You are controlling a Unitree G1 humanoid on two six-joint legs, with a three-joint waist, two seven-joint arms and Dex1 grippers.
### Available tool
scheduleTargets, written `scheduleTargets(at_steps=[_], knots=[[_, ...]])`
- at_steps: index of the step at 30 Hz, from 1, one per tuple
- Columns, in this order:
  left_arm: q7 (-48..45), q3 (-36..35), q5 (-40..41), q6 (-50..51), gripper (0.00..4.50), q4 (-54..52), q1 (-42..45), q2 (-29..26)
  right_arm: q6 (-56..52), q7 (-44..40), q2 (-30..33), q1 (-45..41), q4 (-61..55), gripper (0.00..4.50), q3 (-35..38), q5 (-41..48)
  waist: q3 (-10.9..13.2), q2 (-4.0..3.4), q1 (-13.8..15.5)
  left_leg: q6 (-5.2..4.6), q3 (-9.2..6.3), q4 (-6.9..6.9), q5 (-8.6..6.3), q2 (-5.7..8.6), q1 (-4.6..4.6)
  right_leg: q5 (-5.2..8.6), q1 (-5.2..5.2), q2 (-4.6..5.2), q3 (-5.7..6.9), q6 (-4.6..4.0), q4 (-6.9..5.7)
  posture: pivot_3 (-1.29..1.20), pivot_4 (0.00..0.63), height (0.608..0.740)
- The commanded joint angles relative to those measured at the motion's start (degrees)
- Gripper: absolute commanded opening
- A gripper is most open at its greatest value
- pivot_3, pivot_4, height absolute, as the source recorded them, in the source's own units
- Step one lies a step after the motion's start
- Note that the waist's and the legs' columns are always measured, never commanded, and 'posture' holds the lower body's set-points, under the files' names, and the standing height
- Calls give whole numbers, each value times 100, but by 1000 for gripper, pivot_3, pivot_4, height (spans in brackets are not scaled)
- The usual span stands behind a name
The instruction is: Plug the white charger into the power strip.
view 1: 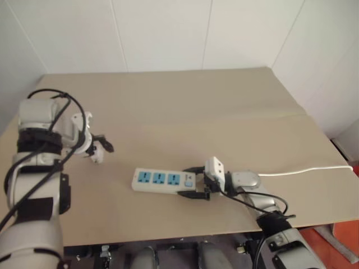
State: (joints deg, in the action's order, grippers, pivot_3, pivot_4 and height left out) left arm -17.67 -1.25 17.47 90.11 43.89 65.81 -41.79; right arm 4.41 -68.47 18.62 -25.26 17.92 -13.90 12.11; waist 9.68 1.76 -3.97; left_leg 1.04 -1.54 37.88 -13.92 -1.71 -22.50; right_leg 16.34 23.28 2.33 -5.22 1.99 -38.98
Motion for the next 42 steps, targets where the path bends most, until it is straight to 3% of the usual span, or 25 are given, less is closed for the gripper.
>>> scheduleTargets(at_steps=[1, 2, 5, 14, 17, 21, 25, 28, 30, 35, 38, 42], knots=[[119, -99, -301, -471, 4500, 453, 251, 92, -61, 60, -5, 106, -168, 3468, -52, -24, -1, 2, 20, 3, 0, 0, 2, 1, 0, 0, 0, 1, 3, 0, 2, 0, 150, 740], [130, -99, -350, -592, 4500, 583, 280, 159, -73, 71, -4, 134, -197, 3468, -61, -25, -1, 2, 22, 5, 0, 0, 3, 1, 0, 0, 0, 3, 5, 0, 2, 0, 150, 740], [176, -90, -503, -939, 3913, 909, 371, 326, -115, 127, -22, 172, -260, 3468, -72, -23, -2, 3, 33, 7, 1, 1, 4, 5, 1, 0, -1, 8, 6, 0, 3, 0, 150, 740], [-140, 12, -777, -1347, 1049, 1371, 696, 520, -237, 427, -34, 299, -385, 3468, 0, -24, -2, 4, 31, 13, 5, 1, 8, 9, 4, 0, -1, 8, 9, 0, 3, 0, 150, 740], [92, -169, -853, -1590, 1017, 1117, 641, 524, -225, 544, -42, 353, -415, 3468, 31, -29, -2, 4, 25, 14, 5, 1, 8, 9, 4, 0, -1, 8, 8, 0, 3, 0, 150, 740], [-72, -76, -834, -2453, 1017, -1056, -218, 579, -140, 683, -83, 397, -421, 3468, 47, -40, -3, 6, 36, 19, -3, 0, 11, 3, 1, -1, -1, 12, 6, 0, -3, 0, 150, 740], [-763, -489, -423, -4553, 1017, -3414, -1773, 764, 24, 528, -84, 242, -224, 3468, -49, -108, -5, 7, 37, 29, 0, -1, 12, -3, -1, -2, -1, 15, 1, -1, -10, 0, 150, 740], [-1462, -785, 129, -5548, 1017, -4381, -2547, 1041, 94, 448, -112, 22, 23, 3468, -38, -126, -5, 7, 39, 30, 6, -2, 12, -7, 3, -3, -1, 15, -2, -2, 1, 0, 150, 740], [-2274, -957, 823, -5755, 1017, -4761, -2823, 1140, 168, 427, -142, -126, 251, 3468, -19, -154, -5, 7, 49, 30, 8, 1, 12, -4, 5, -3, -1, 15, -2, -3, 8, 0, 150, 740], [-4190, -797, 2023, -5418, 1017, -5069, -2997, 764, 370, 372, -172, -287, 608, 3468, -44, -231, -5, 7, 14, 28, 14, 2, 13, 0, 20, -3, -17, 10, 0, -2, 8, 0, 150, 740], [-4996, -392, 2116, -5483, 1017, -5004, -3024, 582, 373, 308, -178, -268, 574, 3468, -68, -222, -5, 7, 4, 27, 14, 2, 14, 1, 24, -2, -22, 8, 0, -2, 9, 0, 150, 740], [-5434, 54, 1660, -6330, 1017, -4843, -3261, 718, 341, 219, -148, -242, 521, 3468, -96, -220, -5, 7, 2, 26, 15, 3, 14, 1, 25, -2, -25, 6, 0, -2, 14, 0, 150, 740]])
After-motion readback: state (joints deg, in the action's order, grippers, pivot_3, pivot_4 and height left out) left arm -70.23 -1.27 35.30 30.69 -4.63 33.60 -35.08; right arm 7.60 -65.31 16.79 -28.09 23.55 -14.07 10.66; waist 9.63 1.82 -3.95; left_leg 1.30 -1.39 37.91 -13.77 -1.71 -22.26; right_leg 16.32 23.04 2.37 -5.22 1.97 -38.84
